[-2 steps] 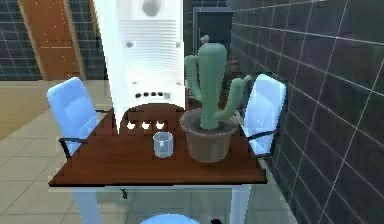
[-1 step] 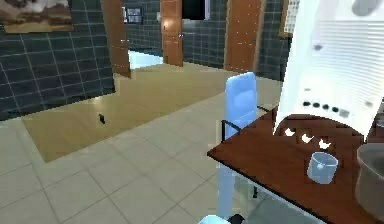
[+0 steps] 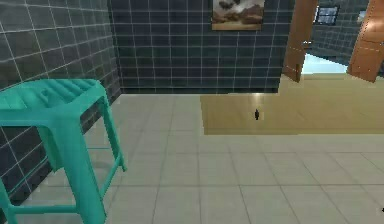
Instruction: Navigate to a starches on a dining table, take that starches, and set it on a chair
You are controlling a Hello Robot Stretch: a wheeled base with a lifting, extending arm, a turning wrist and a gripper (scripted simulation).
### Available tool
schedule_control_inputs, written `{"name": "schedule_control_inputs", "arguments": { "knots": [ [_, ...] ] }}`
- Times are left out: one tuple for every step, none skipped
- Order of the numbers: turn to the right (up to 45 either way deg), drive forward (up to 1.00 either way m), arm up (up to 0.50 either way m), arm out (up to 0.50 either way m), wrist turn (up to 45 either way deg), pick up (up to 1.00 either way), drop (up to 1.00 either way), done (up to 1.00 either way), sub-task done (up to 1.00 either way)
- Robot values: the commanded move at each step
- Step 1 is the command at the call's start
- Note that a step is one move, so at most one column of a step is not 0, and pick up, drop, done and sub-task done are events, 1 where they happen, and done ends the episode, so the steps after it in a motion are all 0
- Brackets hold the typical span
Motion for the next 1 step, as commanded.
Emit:
{"name": "schedule_control_inputs", "arguments": {
  "knots": [
    [-42.0,0.00,0.00,0.00,0.0,0.00,0.00,0.00,0.00]
  ]
}}
